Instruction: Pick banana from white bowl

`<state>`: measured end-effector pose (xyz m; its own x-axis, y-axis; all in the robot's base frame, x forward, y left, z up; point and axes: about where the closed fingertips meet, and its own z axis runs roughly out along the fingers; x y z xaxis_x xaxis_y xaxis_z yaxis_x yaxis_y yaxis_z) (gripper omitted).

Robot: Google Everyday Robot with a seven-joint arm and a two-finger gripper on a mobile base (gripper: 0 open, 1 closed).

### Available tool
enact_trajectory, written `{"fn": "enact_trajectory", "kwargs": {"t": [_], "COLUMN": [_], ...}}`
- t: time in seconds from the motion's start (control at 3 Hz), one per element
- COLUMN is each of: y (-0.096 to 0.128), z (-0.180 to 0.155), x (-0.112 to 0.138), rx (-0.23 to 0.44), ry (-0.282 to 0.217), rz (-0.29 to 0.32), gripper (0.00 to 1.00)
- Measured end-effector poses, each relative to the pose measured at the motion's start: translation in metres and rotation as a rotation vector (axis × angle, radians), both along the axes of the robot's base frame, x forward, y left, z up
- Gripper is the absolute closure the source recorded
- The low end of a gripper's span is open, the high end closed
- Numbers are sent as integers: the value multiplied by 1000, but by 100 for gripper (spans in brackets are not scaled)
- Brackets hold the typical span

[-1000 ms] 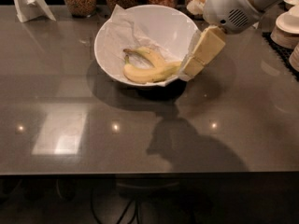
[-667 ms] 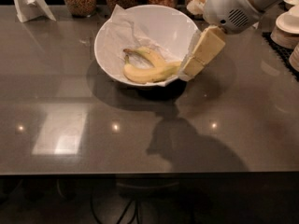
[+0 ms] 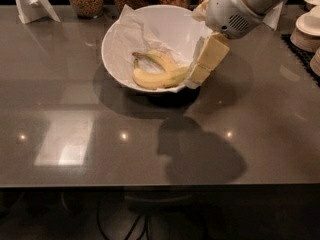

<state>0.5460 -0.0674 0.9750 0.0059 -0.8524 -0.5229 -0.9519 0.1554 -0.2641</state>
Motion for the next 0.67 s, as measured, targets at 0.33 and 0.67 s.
{"fn": "enact_trajectory", "kwargs": {"t": [0.33,0.67], "y": [3,7], "z": [-12,-29], "x": [10,31], "rx": [-35,-52], "ry": [16,38], "rz": [12,20], "gripper": [0,14]}}
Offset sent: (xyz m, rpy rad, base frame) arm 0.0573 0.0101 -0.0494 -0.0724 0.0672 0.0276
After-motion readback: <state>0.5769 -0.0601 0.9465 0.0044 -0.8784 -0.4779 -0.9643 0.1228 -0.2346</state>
